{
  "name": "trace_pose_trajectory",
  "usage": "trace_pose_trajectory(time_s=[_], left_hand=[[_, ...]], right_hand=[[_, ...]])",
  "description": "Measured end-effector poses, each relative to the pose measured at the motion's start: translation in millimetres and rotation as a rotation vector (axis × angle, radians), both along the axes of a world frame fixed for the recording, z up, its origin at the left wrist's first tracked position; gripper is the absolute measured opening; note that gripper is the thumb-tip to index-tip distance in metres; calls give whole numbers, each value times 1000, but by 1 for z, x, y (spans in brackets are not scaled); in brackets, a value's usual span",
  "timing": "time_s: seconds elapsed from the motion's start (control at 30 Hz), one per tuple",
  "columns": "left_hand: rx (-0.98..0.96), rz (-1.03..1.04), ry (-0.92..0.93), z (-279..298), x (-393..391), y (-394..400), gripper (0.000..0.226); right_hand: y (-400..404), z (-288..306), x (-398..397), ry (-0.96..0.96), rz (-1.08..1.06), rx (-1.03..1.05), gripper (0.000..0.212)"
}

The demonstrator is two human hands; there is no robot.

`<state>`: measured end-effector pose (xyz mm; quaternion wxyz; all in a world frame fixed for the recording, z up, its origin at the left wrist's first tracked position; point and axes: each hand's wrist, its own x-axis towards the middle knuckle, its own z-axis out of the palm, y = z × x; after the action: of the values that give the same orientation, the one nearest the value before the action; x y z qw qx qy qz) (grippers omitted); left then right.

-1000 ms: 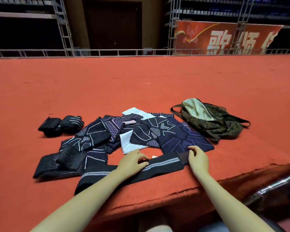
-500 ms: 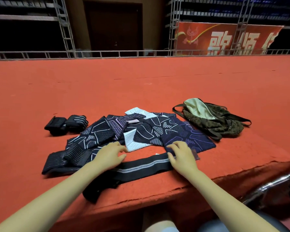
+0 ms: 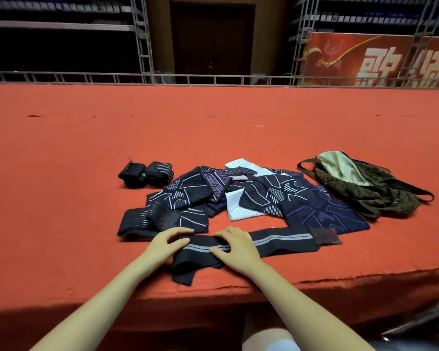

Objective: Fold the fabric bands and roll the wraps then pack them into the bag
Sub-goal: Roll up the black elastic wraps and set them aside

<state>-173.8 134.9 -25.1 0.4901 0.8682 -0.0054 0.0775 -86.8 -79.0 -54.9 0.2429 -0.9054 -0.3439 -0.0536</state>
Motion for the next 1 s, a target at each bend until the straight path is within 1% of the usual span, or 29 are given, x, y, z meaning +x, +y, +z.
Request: trace_pose_trajectory(time_s=[0.1,0.17,0.2,0.23,0.33,0.4,0.47,0.5,0.53,0.6,0.63,0.67,0.77,0.9,0.97,1.0], left_hand=[[-102,-9,-80,1,-6,0,22],[-88,-13,-95,7,-3,0,22],[-35,-19,-101,12,-1,1,24],[61,-24,-116,17,1,3,23],[481,-49,-156,36,6,13,17],[644,3,-89,38,8,22,18],[760,77,-6,24,6,33,21],[762,103,20,13,3,39,21],[713,134,22,0,-2,44,20],[586,211,-35,-19,-11,49,12],[575,245,-66,-22,-13,49,8],[593,276,-84,-22,-14,48,7],[648,371,-96,-20,-18,47,15],[677,445,-75,-20,-32,53,22],[657,456,-2,-16,-38,59,24],[646,457,65,-14,-39,63,23]], right_hand=[[-2,0,2,-22,-47,77,63],[-2,-1,1,-10,-58,87,63],[-2,-1,0,-3,-62,93,63],[-1,0,0,4,-67,102,63],[-1,1,-1,16,-83,107,57],[0,0,-1,9,-88,92,46],[0,-1,0,-4,-86,68,42],[0,-1,0,-6,-85,54,42],[1,-1,0,-7,-85,45,42],[1,-1,0,-10,-83,34,42],[1,-1,0,-17,-80,34,42],[1,-1,0,-26,-77,35,42],[1,-4,0,-72,-57,53,38],[-1,-8,-3,-204,23,128,25],[4,-8,-7,-246,77,143,19],[9,-8,-10,-252,105,147,19]])
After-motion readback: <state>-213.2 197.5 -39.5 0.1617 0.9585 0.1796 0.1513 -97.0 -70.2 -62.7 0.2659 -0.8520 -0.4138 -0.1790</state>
